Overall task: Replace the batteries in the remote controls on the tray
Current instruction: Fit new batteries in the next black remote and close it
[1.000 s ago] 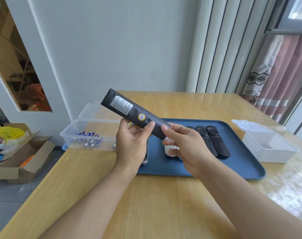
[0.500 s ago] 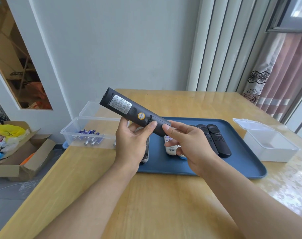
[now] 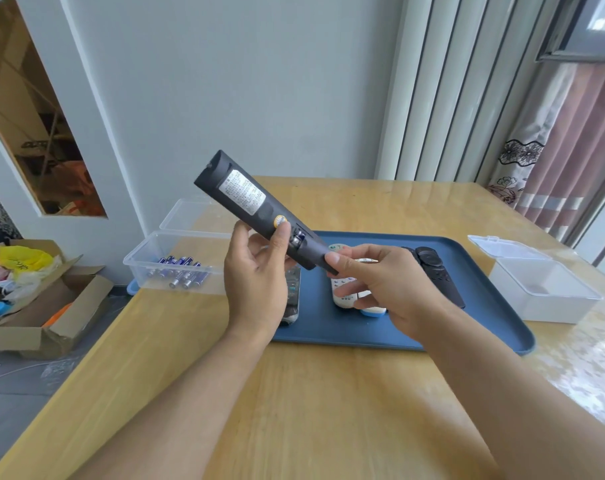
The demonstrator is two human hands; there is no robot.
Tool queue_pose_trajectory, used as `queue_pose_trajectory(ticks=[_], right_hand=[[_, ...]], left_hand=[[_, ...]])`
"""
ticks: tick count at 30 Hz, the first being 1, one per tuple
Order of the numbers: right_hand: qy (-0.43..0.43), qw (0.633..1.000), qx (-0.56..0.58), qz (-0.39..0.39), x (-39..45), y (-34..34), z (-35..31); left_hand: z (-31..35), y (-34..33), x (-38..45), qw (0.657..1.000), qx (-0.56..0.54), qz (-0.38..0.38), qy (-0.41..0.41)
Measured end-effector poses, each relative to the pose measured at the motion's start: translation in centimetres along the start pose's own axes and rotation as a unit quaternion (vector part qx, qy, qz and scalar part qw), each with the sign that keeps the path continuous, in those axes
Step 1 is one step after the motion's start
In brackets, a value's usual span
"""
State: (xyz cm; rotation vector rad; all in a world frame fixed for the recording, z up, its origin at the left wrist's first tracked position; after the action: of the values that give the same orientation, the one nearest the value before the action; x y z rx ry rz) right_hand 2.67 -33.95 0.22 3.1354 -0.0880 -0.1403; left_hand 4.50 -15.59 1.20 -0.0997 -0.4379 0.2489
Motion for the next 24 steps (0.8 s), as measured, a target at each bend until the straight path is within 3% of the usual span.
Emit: queue_pose_trajectory(ticks=[6, 10, 15, 19, 24], right_hand=[[0.000, 0.969, -0.222, -0.110, -1.3, 0.2, -1.7], [-0.025, 0.892, -0.402, -0.204, -3.1, -1.6, -0.8], [-0.028, 0.837, -0.505, -0.211, -3.9, -3.1, 0.4], [-0.029, 0.831, -0.515, -0.207, -4.0, -2.9, 0.3], [0.053, 0.887, -0.438, -0.136, -3.2, -2.0, -2.0]], left_hand=[[-1.8, 2.5, 1.5, 0.991, -0.042, 0.089, 0.094], [-1.9, 1.2, 0.8, 0.983, -0.102, 0.050, 0.143], [-2.0, -0.2, 0.2, 0.976, -0.088, -0.041, 0.194], [-2.4, -1.1, -0.4, 0.960, -0.116, -0.089, 0.240], [-2.6, -1.6, -0.9, 0.949, -0.129, -0.124, 0.259]])
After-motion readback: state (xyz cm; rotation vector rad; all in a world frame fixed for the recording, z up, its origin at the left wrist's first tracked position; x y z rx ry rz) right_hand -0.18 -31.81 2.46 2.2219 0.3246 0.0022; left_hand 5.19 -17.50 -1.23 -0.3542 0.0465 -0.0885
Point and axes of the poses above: each hand's wrist, its own x-axis towards the middle knuckle, its own y-axis out of the back of the hand, z = x × y, the point moved 7 cm from there along x, towards the middle knuckle, and after that the axes turned 7 degrees about x, right-handed, at the moved point
